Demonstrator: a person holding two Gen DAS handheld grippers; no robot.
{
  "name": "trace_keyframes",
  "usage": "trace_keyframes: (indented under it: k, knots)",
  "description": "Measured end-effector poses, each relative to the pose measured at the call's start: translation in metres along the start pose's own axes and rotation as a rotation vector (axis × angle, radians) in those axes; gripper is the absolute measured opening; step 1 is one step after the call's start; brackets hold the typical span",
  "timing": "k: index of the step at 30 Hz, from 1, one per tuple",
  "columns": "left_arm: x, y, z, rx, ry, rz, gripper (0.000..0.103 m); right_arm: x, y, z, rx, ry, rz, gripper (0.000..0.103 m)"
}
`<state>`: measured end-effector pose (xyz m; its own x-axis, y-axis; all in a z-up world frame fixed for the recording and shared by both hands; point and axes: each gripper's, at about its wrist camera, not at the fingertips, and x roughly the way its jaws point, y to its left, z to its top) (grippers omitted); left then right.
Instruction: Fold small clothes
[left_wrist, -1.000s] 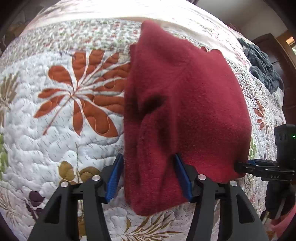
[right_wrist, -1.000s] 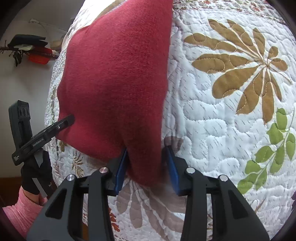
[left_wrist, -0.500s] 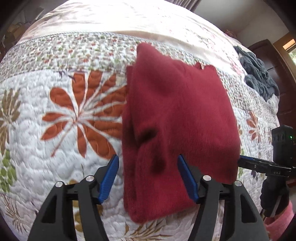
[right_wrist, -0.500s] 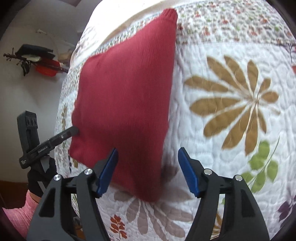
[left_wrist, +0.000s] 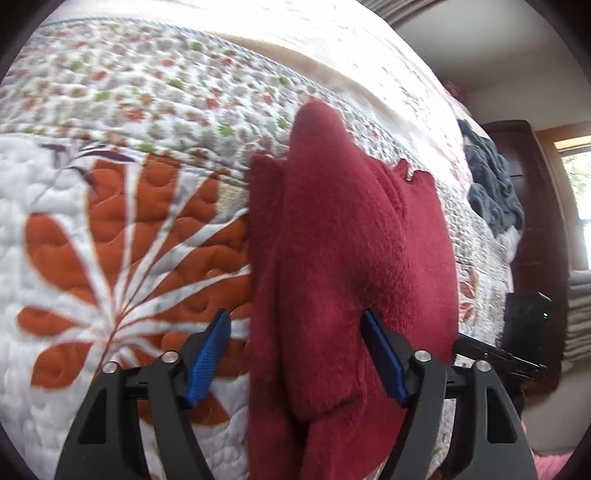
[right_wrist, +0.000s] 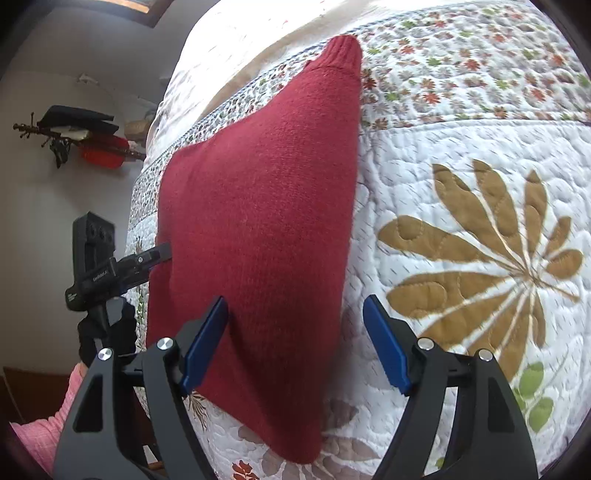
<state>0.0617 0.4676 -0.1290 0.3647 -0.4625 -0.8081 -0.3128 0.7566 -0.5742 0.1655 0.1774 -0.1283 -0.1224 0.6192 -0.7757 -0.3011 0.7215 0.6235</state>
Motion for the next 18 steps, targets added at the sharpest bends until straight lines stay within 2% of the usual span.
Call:
trace_keyframes:
  k: [3,10,16,18]
  knots:
    - [0.007,0.006,0.009,-0.003,0.016,-0.037,0.083,0.007,0.001,0.001,-0.003,0.013,0.006,0.077]
    - [0.002,0.021,0.006,-0.050,0.023,-0.151,0.082,0.026,0.006,0.005,-0.001,0.046,0.049,0.080]
    - [0.028,0.005,0.008,-0.036,0.054,-0.227,0.087,0.048,0.011,0.015,0.028,0.053,0.103,0.083]
    - [0.036,-0.008,0.004,-0.005,0.059,-0.198,0.086,0.057,0.016,0.019,0.021,0.053,0.105,0.086]
